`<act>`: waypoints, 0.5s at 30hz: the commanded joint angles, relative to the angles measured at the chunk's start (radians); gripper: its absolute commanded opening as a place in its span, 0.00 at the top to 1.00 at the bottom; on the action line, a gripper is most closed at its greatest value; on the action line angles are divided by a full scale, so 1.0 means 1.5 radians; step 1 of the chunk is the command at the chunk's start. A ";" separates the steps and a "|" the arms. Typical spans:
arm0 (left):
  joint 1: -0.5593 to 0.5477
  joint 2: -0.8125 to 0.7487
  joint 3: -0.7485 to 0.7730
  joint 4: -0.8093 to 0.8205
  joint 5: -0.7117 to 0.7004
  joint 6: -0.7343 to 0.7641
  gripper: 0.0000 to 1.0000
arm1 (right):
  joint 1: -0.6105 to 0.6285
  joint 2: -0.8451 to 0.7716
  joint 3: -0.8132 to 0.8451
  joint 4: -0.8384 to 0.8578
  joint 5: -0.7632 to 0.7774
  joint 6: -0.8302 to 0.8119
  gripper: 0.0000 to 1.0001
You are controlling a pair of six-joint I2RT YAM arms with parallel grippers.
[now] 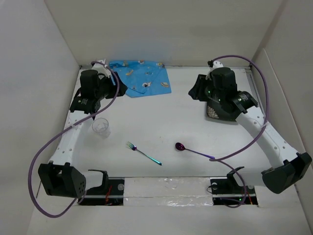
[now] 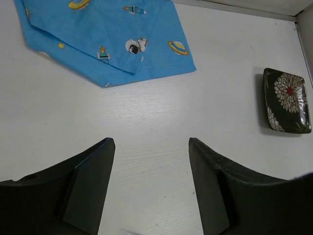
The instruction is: Set the dinner table for one person
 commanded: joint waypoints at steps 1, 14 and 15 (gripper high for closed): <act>0.003 0.015 0.039 0.046 0.013 0.004 0.41 | -0.012 -0.005 0.024 0.042 -0.008 -0.008 0.61; -0.117 0.249 0.240 -0.029 -0.143 0.084 1.00 | -0.047 0.164 0.042 0.100 -0.030 0.022 1.00; -0.117 0.288 0.257 -0.041 -0.147 0.080 0.97 | -0.047 0.188 0.055 0.101 -0.006 0.029 1.00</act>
